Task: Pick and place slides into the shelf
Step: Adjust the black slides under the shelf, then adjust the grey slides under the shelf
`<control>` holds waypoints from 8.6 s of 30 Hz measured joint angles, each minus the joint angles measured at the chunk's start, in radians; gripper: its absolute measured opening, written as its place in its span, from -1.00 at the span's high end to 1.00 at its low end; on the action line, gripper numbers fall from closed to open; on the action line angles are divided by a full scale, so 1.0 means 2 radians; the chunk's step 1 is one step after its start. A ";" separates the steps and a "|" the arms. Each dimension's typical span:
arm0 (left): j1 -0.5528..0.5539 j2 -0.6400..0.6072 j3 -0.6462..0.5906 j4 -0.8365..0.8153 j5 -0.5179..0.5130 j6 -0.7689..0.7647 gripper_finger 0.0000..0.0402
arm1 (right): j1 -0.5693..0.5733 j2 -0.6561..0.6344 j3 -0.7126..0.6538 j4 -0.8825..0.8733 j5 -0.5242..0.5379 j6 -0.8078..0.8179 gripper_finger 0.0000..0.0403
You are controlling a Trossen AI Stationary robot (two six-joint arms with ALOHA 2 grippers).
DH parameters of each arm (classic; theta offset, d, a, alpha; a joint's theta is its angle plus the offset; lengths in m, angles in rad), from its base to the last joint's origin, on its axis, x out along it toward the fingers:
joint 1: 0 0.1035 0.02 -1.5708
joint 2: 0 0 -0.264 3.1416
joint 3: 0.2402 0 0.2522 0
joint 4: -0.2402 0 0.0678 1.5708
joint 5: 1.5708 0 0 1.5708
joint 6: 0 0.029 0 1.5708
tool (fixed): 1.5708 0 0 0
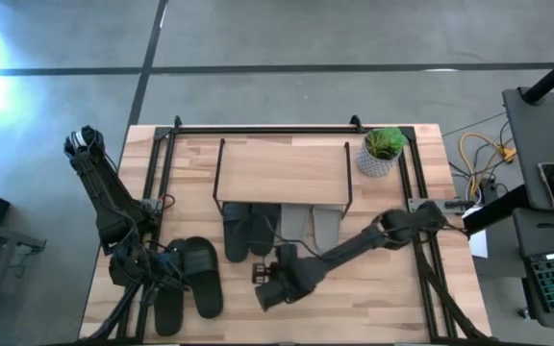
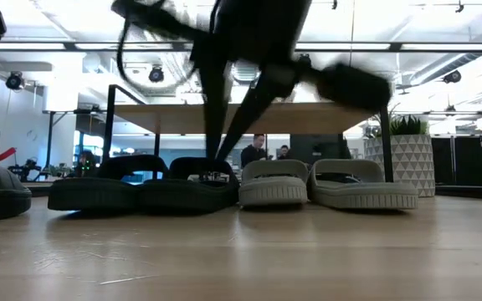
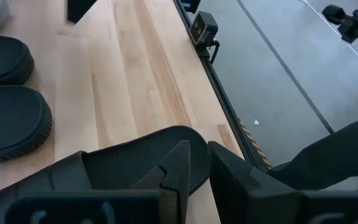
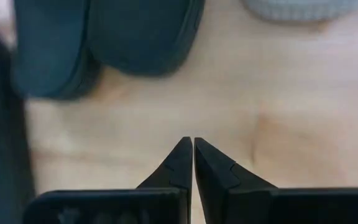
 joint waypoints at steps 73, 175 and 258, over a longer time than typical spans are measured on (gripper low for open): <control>0.000 0.000 0.000 0.004 0.000 -0.003 0.79 | -0.104 0.118 0.129 0.141 0.032 -0.190 0.96; 0.000 0.000 0.000 0.004 0.002 0.000 0.79 | -0.058 0.085 0.134 0.125 0.092 -0.218 0.96; 0.000 0.000 0.000 0.005 0.005 -0.001 0.79 | -0.006 0.068 0.116 0.149 -0.055 -0.033 0.96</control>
